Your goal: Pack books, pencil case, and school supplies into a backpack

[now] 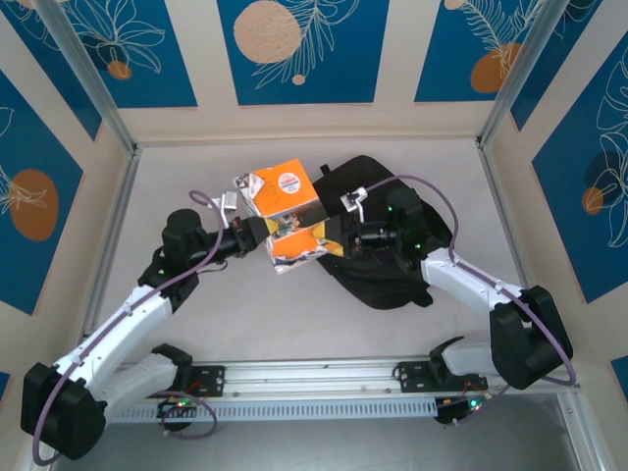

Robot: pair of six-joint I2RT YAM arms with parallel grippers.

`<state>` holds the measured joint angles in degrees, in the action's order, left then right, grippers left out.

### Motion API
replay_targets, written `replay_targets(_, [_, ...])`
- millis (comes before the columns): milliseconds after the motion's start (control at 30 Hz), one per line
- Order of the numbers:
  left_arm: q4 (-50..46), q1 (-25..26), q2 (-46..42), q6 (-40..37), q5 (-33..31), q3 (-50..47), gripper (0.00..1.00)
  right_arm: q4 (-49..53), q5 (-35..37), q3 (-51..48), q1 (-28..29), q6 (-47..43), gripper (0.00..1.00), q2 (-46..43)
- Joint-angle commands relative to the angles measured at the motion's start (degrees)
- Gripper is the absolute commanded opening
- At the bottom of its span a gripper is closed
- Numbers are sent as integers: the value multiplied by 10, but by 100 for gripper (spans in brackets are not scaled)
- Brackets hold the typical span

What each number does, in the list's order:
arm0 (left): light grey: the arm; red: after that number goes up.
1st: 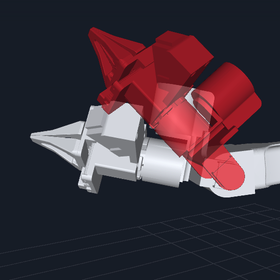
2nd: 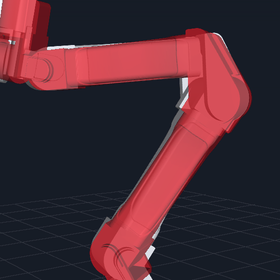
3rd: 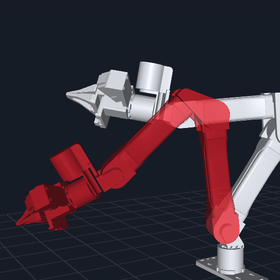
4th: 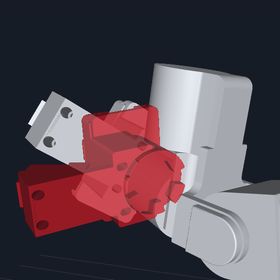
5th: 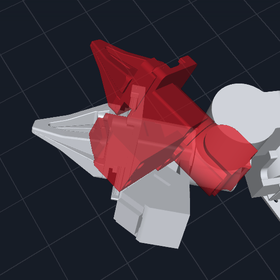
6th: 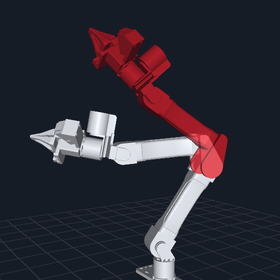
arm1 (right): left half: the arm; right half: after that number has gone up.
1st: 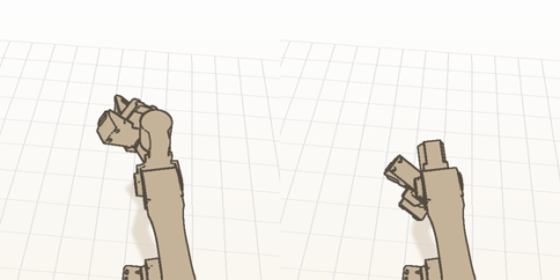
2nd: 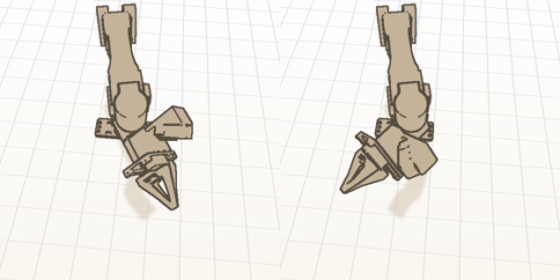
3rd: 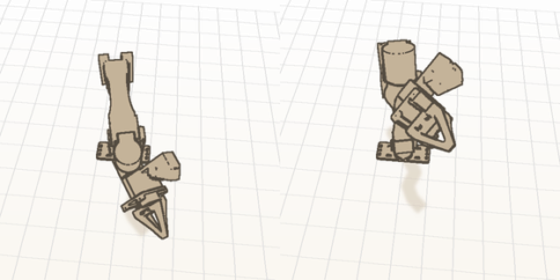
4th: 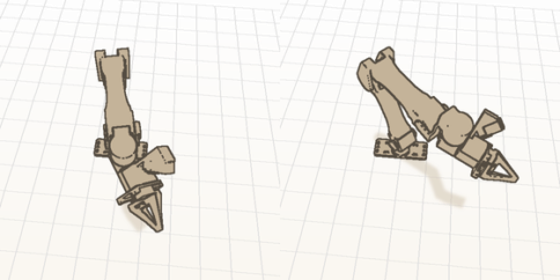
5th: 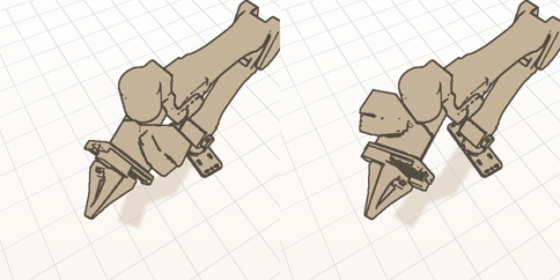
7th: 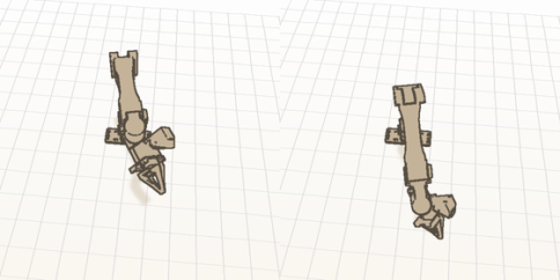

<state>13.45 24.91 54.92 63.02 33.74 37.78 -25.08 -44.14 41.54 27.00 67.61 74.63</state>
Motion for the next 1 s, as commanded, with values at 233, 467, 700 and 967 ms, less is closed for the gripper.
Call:
replay_targets(233, [169, 14, 34, 99, -106, 15, 0, -294, 246, -69, 54, 203, 73, -22])
replay_targets(467, [159, 56, 32, 80, -154, 17, 0, -339, 371, -44, 96, 168, 64, -1])
replay_targets(700, [137, 71, 23, 72, -183, 14, 0, -350, 383, 5, 126, 162, 46, 43])
replay_targets(967, [92, 77, 15, 57, -210, 13, 0, -207, 447, -12, 131, 107, 0, -19])
